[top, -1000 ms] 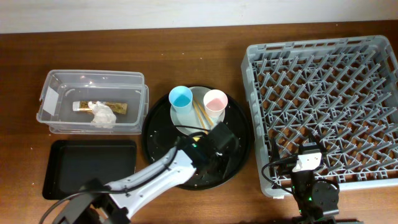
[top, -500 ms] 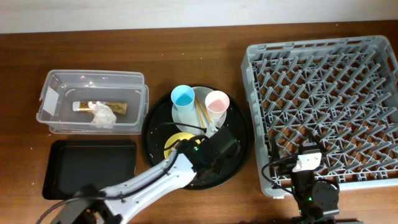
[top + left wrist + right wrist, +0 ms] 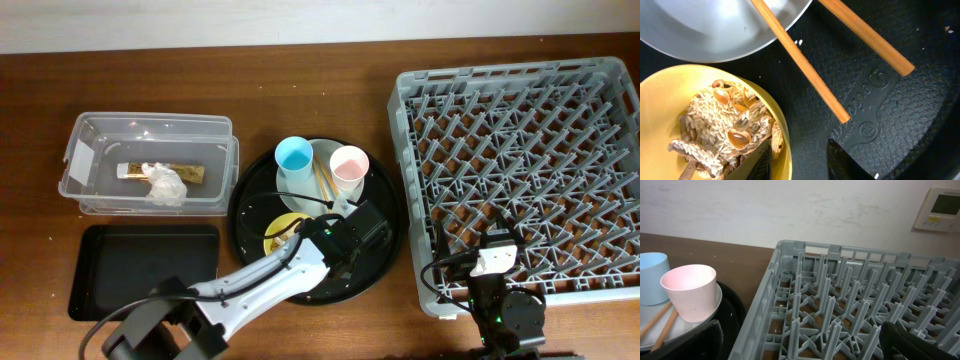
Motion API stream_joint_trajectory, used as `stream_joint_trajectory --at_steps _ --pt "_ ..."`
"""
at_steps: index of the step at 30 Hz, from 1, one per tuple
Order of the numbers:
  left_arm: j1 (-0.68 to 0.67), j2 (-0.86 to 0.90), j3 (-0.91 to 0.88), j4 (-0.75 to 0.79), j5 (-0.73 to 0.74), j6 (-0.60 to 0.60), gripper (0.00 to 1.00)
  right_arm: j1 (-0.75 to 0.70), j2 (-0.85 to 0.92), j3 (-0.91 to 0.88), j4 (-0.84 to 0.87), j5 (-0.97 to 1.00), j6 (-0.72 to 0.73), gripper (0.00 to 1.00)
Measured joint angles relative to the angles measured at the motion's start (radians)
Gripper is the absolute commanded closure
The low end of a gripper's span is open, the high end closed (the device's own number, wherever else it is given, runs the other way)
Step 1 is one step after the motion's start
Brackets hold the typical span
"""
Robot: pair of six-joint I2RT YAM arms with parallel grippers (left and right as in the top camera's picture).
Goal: Sort waste into correct bins and load items into the dishwasher rack
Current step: 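Grasp the rim of the yellow bowl with the left gripper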
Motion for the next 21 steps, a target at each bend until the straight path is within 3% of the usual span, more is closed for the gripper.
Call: stream_joint_trajectory --at_steps 2,4,16,21 --pt "0.0 0.023 0.0 0.0 0.0 0.0 0.66 0.0 0.0 0.0 0.0 0.0 0.0 0.02" --pt "0.0 0.041 0.0 0.0 0.0 0.0 0.82 0.0 0.0 0.0 0.0 0.0 0.0 0.02" --pt "0.0 0.047 0.0 -0.001 -0.003 -0.008 0.82 0.0 0.0 0.0 0.0 0.0 0.0 0.02" --pt "0.0 0.087 0.0 -0.004 -0.014 -0.01 0.89 0.0 0.0 0.0 0.0 0.0 0.0 0.02"
